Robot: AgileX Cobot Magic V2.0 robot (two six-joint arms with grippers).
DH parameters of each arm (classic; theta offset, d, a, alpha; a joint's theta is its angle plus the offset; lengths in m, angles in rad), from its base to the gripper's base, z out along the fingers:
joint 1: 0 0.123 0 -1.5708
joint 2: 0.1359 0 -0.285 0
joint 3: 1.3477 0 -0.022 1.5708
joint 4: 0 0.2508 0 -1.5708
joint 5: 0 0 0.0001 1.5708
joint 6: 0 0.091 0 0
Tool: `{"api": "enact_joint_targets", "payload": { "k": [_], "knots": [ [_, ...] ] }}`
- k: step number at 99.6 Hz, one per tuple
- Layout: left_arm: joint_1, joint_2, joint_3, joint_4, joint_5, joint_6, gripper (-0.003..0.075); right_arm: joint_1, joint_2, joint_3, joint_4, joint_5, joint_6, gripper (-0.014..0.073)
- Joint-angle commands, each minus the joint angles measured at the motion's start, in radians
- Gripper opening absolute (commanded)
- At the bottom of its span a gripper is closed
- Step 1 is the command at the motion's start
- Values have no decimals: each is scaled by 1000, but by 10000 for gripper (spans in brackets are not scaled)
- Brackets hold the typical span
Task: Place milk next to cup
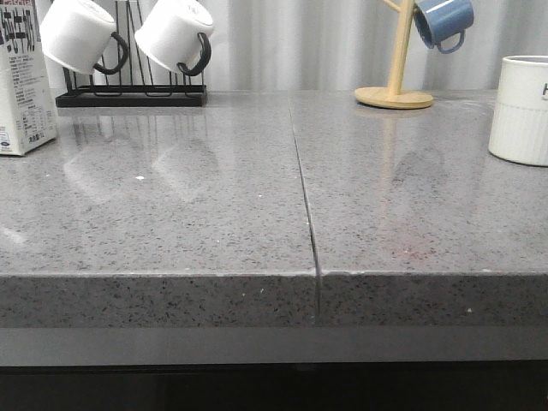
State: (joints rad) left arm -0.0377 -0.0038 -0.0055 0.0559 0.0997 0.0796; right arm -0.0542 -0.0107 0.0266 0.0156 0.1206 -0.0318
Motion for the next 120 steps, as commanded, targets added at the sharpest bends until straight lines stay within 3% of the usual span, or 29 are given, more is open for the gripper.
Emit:
{"api": "enact_joint_targets", "payload": {
  "k": [1, 53, 96, 120],
  "knots": [
    [2, -32, 46, -8, -73, -4, -20, -3, -18, -9, -7, -83, -2, -66],
    [2, -32, 46, -8, -73, -4, -20, -3, -17, -23, -7, -73, -2, -66],
    [2, -32, 46, -8, -73, -4, -20, -3, -7, -171, -7, 75, -2, -66],
    [2, -32, 46, -8, -73, -4, -20, -3, 104, -252, -7, 149, -2, -66]
  ]
}}
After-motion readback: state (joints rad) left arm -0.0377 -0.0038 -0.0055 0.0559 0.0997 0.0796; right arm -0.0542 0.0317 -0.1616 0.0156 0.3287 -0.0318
